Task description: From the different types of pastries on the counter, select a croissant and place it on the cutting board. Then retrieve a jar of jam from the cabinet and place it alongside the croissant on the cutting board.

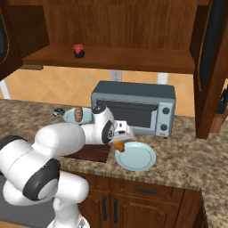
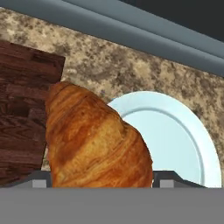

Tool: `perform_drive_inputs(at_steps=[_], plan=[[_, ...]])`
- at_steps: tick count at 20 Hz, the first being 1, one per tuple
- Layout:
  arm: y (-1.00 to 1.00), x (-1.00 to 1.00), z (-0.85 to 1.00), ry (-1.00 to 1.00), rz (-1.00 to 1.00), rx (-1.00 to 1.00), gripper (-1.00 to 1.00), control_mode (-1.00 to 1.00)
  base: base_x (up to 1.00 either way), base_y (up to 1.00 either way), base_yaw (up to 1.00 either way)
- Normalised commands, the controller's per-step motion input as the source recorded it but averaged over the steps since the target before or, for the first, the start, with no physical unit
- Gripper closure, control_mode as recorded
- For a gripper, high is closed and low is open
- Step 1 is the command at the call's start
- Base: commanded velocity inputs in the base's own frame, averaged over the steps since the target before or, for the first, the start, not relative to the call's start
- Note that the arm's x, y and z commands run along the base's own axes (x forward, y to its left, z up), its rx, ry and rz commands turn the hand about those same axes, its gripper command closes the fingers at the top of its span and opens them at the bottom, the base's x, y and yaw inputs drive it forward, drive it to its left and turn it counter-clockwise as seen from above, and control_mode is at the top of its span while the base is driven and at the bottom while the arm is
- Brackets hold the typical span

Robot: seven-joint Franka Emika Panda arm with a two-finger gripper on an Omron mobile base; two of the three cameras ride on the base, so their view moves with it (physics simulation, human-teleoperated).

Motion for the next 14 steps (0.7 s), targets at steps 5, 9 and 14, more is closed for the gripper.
perform_drive_inputs(at_steps=[5, 9, 14], plan=[[0.81, 0.00, 0.14, 0.00, -0.02, -0.07, 1.00, -1.00, 0.00, 0.00, 0.00], [0.66, 0.00, 0.11, 0.00, -0.01, -0.03, 1.00, -1.00, 0.00, 0.00, 0.00], [0.60, 0.00, 0.00, 0.00, 0.00, -0.01, 1.00, -1.00, 0.00, 0.00, 0.00]])
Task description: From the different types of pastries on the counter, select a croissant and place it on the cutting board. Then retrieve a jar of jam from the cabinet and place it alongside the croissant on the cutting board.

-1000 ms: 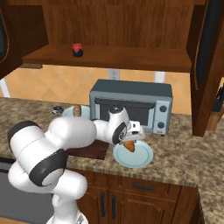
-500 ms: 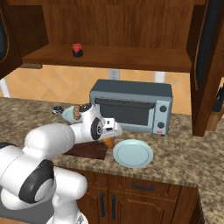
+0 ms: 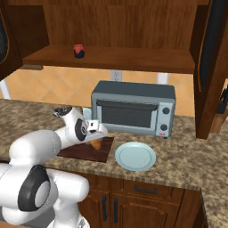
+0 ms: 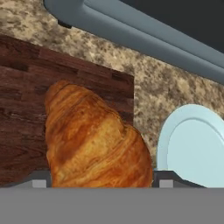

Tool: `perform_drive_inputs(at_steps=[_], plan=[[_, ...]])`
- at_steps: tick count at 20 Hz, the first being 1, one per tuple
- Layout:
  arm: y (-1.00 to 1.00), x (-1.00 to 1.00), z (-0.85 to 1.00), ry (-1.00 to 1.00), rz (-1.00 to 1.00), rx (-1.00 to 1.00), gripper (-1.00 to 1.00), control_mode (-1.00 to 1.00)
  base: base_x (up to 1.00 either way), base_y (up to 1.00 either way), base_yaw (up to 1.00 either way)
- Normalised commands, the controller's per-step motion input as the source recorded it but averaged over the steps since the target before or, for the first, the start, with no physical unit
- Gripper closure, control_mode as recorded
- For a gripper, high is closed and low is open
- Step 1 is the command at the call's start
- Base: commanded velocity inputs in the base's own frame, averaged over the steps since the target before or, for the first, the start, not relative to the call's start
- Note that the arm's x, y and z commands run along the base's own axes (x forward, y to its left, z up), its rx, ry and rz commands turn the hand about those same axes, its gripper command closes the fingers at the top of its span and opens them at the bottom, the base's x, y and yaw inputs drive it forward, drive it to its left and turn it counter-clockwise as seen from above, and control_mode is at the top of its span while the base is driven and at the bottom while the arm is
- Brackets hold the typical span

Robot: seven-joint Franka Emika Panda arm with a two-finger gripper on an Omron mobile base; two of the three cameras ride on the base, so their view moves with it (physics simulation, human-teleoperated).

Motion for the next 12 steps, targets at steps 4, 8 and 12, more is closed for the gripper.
perform_drive_inputs(at_steps=[4, 8, 12], plan=[[0.44, 0.09, 0.00, 0.00, 0.00, 0.00, 1.00, -1.00, 0.00, 0.00, 0.00], [0.28, 0.23, -0.02, 0.00, 0.00, 0.00, 1.00, -1.00, 0.00, 0.00, 0.00], [0.25, 0.23, -0.14, 0.00, 0.00, 0.00, 1.00, -1.00, 0.00, 0.00, 0.00]])
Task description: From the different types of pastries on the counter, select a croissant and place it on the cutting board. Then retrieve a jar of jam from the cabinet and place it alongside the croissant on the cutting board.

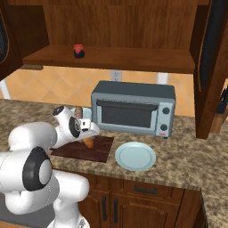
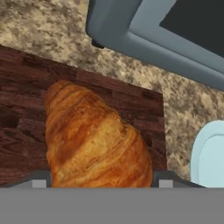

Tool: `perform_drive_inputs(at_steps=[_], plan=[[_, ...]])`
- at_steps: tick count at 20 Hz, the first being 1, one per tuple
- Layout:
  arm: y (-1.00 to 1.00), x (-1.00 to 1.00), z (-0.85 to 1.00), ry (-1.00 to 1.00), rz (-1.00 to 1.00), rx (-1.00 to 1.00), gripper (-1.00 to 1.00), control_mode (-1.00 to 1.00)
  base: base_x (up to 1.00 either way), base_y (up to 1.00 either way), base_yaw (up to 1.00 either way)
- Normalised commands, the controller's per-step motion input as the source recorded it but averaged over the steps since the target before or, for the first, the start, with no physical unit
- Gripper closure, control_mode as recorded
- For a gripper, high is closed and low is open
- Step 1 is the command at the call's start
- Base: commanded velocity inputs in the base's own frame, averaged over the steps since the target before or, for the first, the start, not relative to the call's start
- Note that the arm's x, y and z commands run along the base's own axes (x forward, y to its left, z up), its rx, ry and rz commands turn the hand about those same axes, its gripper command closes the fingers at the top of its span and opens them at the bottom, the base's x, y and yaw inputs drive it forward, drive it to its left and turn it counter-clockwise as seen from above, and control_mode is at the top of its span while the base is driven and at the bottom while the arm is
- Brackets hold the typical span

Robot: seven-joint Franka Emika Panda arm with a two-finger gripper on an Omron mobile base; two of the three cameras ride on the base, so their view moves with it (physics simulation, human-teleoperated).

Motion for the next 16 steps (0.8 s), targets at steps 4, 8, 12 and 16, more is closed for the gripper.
perform_drive_inputs(at_steps=[4, 8, 12, 16], plan=[[0.33, 0.13, -0.26, 0.00, 0.00, -0.01, -1.00, -1.00, 0.00, 0.00, 0.00], [0.25, 0.09, -0.11, 0.00, 0.00, -0.01, -1.00, -1.00, 0.00, 0.00, 0.00], [0.00, 0.00, 0.01, 0.00, 0.00, 0.00, -1.00, -1.00, 0.00, 0.00, 0.00], [0.00, 0.00, 0.18, 0.00, 0.00, 0.00, -1.00, -1.00, 0.00, 0.00, 0.00]])
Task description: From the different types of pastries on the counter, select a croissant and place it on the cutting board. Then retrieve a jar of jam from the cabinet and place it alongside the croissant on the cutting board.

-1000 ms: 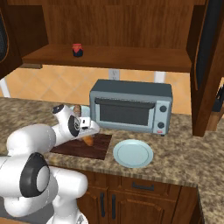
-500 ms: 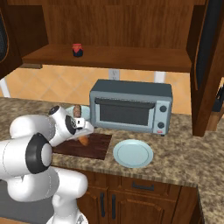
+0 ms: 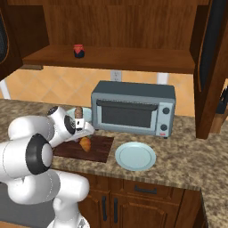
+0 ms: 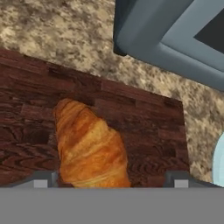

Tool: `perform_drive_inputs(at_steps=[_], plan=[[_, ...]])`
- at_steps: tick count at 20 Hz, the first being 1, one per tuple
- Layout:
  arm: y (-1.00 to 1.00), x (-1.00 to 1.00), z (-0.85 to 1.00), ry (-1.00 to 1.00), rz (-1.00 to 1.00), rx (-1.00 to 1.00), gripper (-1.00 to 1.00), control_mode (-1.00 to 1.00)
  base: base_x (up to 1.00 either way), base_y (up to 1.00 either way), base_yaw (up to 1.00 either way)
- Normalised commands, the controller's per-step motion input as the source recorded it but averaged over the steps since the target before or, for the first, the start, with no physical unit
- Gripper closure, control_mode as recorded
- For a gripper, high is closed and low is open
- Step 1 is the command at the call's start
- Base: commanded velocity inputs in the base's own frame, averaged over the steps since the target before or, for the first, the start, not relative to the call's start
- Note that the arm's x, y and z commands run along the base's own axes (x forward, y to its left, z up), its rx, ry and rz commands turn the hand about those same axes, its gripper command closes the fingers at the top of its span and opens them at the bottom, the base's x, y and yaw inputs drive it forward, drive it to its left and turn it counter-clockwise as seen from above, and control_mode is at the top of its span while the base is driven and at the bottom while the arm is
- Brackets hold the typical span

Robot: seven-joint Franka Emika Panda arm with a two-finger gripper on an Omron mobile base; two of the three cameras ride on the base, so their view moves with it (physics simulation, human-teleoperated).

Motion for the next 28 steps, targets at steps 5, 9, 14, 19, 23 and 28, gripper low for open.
perform_drive_inputs(at_steps=[5, 9, 14, 19, 23, 28], plan=[[0.00, 0.00, 0.47, -0.02, 0.00, 0.00, -1.00, -1.00, 0.00, 0.00, 0.00], [0.00, 0.00, 0.52, -0.01, 0.00, 0.00, -1.00, -1.00, 0.00, 0.00, 0.00], [0.02, -0.04, 0.39, -0.10, 0.00, 0.00, -1.00, -1.00, 0.00, 0.00, 0.00], [0.05, -0.18, 0.38, -0.18, 0.00, 0.00, -1.00, -1.00, 0.00, 0.00, 0.00], [0.00, -0.23, 0.58, -0.24, 0.00, 0.00, -1.00, -1.00, 0.00, 0.00, 0.00], [0.00, -0.10, 0.52, -0.18, 0.00, 0.00, -1.00, -1.00, 0.00, 0.00, 0.00]])
